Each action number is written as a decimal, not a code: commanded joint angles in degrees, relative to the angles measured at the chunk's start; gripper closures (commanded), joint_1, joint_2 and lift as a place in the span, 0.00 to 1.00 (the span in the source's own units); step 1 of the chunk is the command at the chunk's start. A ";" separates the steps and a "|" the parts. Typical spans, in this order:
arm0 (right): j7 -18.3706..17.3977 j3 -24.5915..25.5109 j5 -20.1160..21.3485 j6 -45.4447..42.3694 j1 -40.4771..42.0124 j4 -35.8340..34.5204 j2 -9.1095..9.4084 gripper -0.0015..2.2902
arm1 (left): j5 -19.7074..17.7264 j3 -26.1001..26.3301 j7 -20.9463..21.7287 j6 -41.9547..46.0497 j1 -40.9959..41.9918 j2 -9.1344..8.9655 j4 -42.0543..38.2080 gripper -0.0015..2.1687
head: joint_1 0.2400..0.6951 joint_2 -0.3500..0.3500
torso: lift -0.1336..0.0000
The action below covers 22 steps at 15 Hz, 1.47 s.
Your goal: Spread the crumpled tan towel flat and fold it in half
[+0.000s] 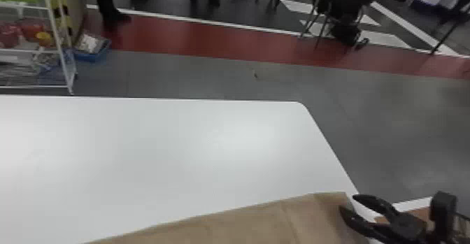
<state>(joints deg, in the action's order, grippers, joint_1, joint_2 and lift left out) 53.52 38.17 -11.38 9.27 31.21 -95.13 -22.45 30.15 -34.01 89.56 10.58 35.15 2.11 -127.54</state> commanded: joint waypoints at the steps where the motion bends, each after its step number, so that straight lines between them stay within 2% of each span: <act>1: 0.44 -1.25 0.31 0.19 -0.01 0.03 0.30 0.20 | 0.08 -0.01 0.09 0.00 -0.08 0.00 0.10 0.05 | 1.00 0.00 | 0.08; 6: 0.97 -1.34 -0.04 0.19 0.25 0.21 0.30 0.21 | 0.17 0.08 -0.09 0.00 -0.70 -0.09 0.54 0.05 | 1.00 0.00 | 0.08; 8: 1.23 -1.87 -0.04 0.01 0.16 0.21 0.30 0.28 | 0.26 0.08 0.00 0.00 -0.87 -0.09 0.54 0.05 | 1.00 0.00 | 0.08; 10: 2.02 -1.96 -0.57 0.19 0.08 0.21 0.30 0.29 | 0.26 -0.01 0.09 0.00 -0.96 -0.09 0.54 0.05 | 1.00 0.00 | 0.08; 11: 2.46 -1.96 -1.10 0.19 0.08 0.03 0.30 0.39 | 0.26 -0.18 0.09 0.00 -0.96 -0.09 0.54 0.05 | 1.00 0.00 | 0.08; 13: 2.90 -1.60 -1.89 -0.16 -0.01 -0.41 0.39 0.41 | 0.79 -0.18 0.26 -0.18 -0.96 -0.09 0.45 0.05 | 1.00 0.00 | 0.08; 14: 2.90 -1.43 -2.68 -0.16 -0.01 -0.50 0.48 0.49 | 0.96 -0.09 0.35 -0.35 -0.96 -0.09 0.45 0.05 | 1.00 0.00 | 0.08; 16: 3.52 -1.52 -2.86 -0.52 0.08 -0.85 0.65 0.45 | 0.35 -0.01 0.53 -6.15 -1.31 0.00 0.01 0.05 | 1.00 0.00 | 0.08; 18: 3.61 -1.69 -2.95 -1.40 0.08 -0.94 0.74 0.45 | 0.00 -0.18 0.09 -14.24 -2.19 0.00 -0.69 0.05 | 1.00 0.01 | 0.08; 20: 3.52 -1.52 -3.03 -1.92 0.08 -0.85 0.65 0.45 | -3.61 -0.53 -0.71 -30.94 -3.77 0.35 -2.72 0.07 | 1.00 0.04 | 0.08; 22: 3.52 -1.69 -3.03 -2.45 0.08 -0.67 0.74 0.45 | -4.84 -0.44 -0.79 -44.12 -5.62 0.44 -3.51 0.06 | 1.00 0.08 | 0.08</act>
<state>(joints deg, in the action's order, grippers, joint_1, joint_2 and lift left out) 57.04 36.62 -14.37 7.11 31.29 -95.91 -21.74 26.31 -34.49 88.75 -24.45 30.78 2.49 -130.56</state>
